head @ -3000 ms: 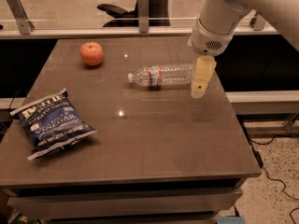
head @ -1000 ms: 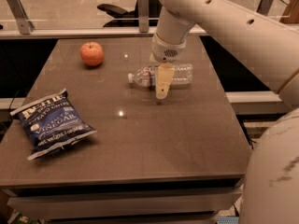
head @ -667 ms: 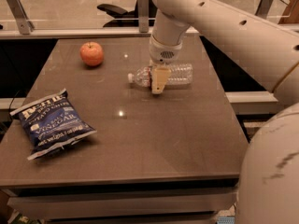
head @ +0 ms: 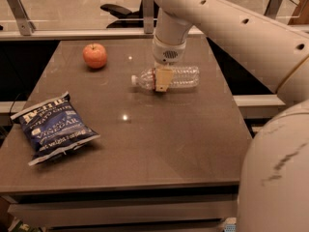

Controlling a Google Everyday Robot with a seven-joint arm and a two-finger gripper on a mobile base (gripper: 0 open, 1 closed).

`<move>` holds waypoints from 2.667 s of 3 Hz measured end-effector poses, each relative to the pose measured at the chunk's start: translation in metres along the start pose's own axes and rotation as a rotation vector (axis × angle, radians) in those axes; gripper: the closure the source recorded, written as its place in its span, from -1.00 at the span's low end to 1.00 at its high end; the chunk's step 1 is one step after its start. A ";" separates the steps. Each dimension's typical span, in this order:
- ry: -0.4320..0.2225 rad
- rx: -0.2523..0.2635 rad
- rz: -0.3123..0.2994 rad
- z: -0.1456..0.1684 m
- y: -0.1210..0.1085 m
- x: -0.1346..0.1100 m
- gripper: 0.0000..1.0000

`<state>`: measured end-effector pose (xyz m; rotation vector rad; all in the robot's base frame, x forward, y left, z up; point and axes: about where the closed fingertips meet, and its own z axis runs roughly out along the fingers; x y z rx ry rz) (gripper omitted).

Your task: Pick water bottle

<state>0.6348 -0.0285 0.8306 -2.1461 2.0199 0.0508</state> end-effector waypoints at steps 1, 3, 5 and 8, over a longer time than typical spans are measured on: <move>0.009 0.023 0.001 -0.010 -0.007 0.000 1.00; 0.005 0.104 -0.022 -0.048 -0.021 -0.003 1.00; -0.004 0.181 -0.076 -0.093 -0.034 -0.013 1.00; -0.007 0.231 -0.118 -0.126 -0.044 -0.023 1.00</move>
Offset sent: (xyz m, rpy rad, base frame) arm 0.0159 -0.0067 0.0543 -0.0101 -0.1109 -0.0076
